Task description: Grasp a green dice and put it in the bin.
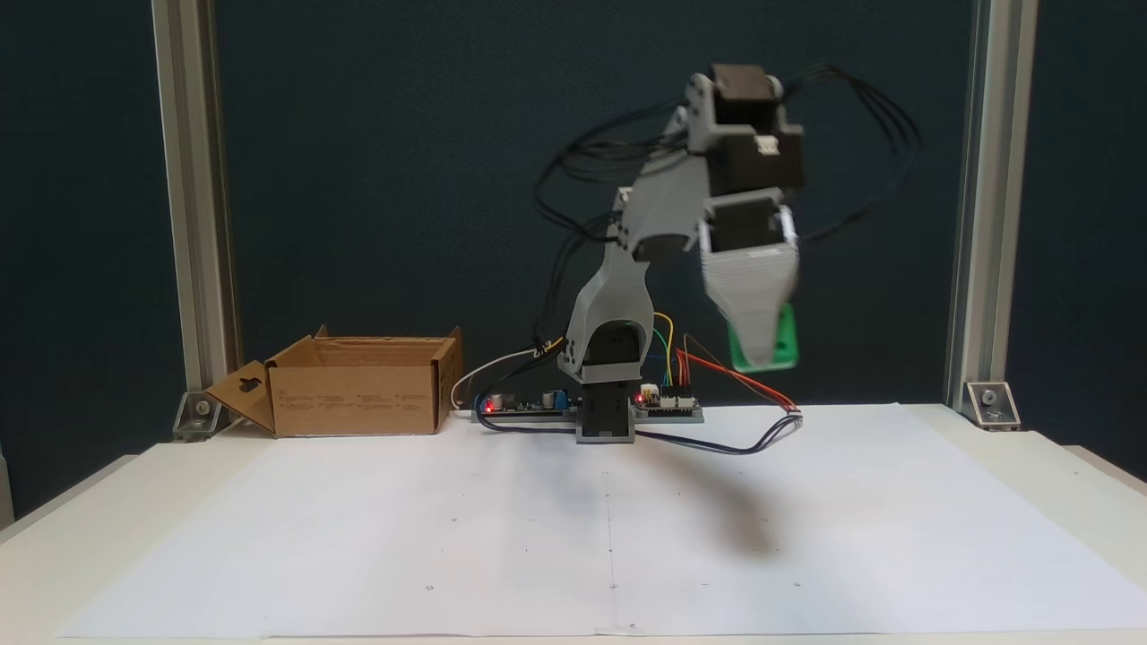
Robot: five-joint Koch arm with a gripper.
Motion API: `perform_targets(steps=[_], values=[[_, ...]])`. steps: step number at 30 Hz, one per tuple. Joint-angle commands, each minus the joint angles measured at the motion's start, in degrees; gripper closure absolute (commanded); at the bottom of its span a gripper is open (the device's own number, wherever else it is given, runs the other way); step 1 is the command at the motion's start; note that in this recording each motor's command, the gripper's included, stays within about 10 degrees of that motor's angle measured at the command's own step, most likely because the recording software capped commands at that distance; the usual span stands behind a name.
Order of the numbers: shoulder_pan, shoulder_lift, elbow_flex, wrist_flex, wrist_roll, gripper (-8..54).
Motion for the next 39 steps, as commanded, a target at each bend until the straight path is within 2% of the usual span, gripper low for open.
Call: perform_targets(steps=[1, 12, 18, 23, 34, 39], values=[[2.6, 9.5, 4.4, 9.2, 2.5, 33.9], [25.0, 37.1, 43.9, -7.3, -9.5, 33.9], [41.6, 46.5, 64.1, -18.5, -20.9, 33.9], [57.0, 49.5, 74.5, -26.3, -30.9, 33.9], [90.4, 49.6, 73.1, -26.9, -47.3, 33.9], [101.7, 48.9, 72.6, -32.0, -50.0, 33.9]])
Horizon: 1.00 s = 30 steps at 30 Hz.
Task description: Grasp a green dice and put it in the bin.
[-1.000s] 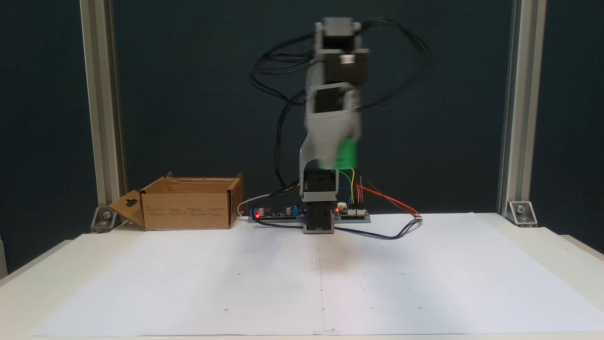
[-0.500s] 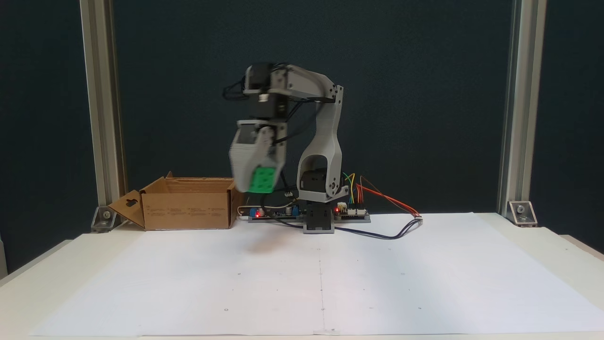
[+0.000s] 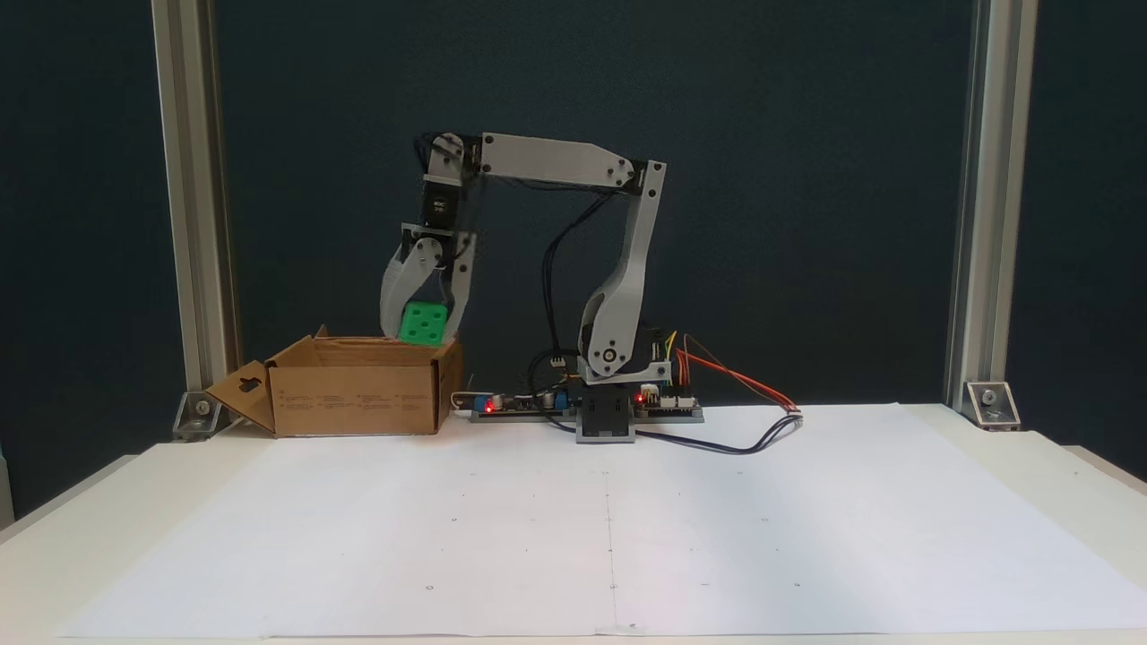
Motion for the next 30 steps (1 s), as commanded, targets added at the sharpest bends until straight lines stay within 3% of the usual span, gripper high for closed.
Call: perform_targets(steps=[1, 11, 20, 26, 27, 28, 30], values=[[2.0, 0.6, -3.3, -4.7, -3.3, 33.9], [19.4, -10.7, -8.3, -18.6, -6.7, 33.9], [22.1, -20.5, -8.8, -26.9, -7.9, 33.9], [22.1, -21.8, -8.8, -30.8, -8.0, 33.9], [22.1, -22.0, -8.8, -31.0, -8.0, 29.0], [22.1, -22.1, -8.8, -31.0, -7.8, 18.6], [22.1, -22.1, -8.8, -31.3, -7.8, 18.6]])
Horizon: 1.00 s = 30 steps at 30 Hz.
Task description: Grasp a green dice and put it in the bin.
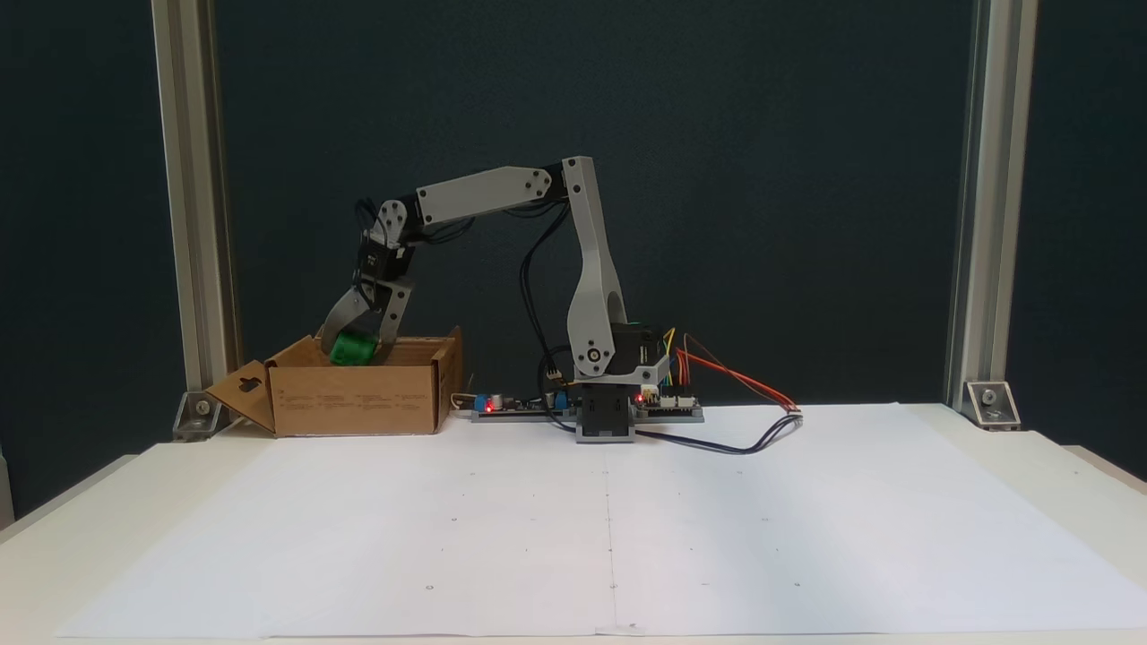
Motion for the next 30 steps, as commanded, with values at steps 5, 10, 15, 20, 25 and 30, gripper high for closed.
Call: perform_targets(steps=[5, 10, 15, 20, 25, 30], values=[[0.2, 0.3, -3.9, -2.9, -3.6, 18.5], [-0.4, 0.6, -4.0, -4.3, -3.5, 18.5], [-4.5, 4.0, -6.0, -4.3, 1.3, 18.6], [-11.4, 11.2, -7.6, -3.9, 9.0, 18.6], [-18.6, 16.6, -7.6, -3.6, 15.4, 18.5], [-30.1, 18.3, -7.6, -1.9, 18.4, 13.4]])
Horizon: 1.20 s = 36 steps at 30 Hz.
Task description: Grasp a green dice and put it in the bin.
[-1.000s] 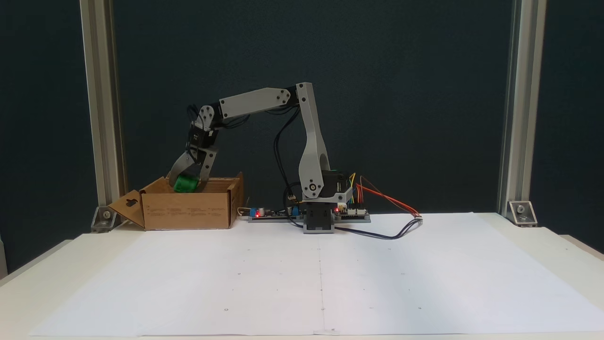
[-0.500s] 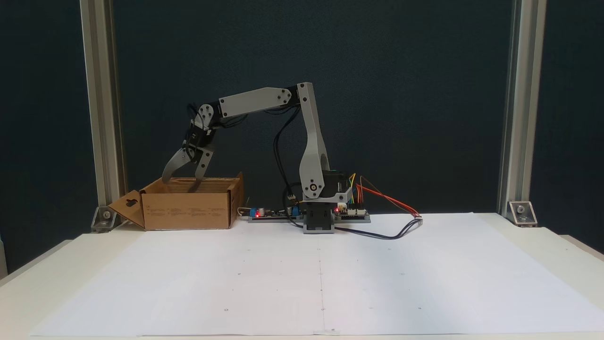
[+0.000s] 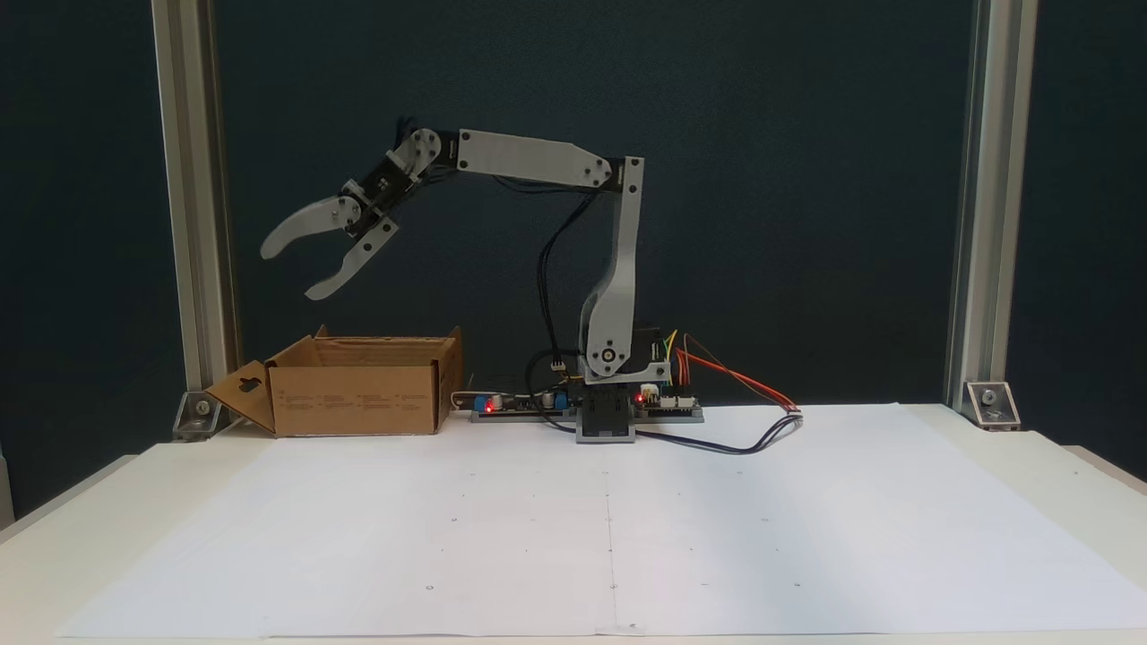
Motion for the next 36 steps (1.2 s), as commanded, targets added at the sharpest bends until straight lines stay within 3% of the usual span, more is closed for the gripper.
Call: perform_targets(steps=[1, 7, 14, 27, 36], values=[[-5.7, 2.2, -4.2, 0.4, 3.3, 13.1], [-21.6, 2.5, -4.2, 0.6, 3.3, 4.2], [-41.5, 6.2, -0.1, 1.2, 3.5, 1.4], [-81.1, 24.2, 22.8, -3.9, 3.8, 1.3], [-85.0, 33.0, 39.5, -25.6, 3.3, 1.1]])
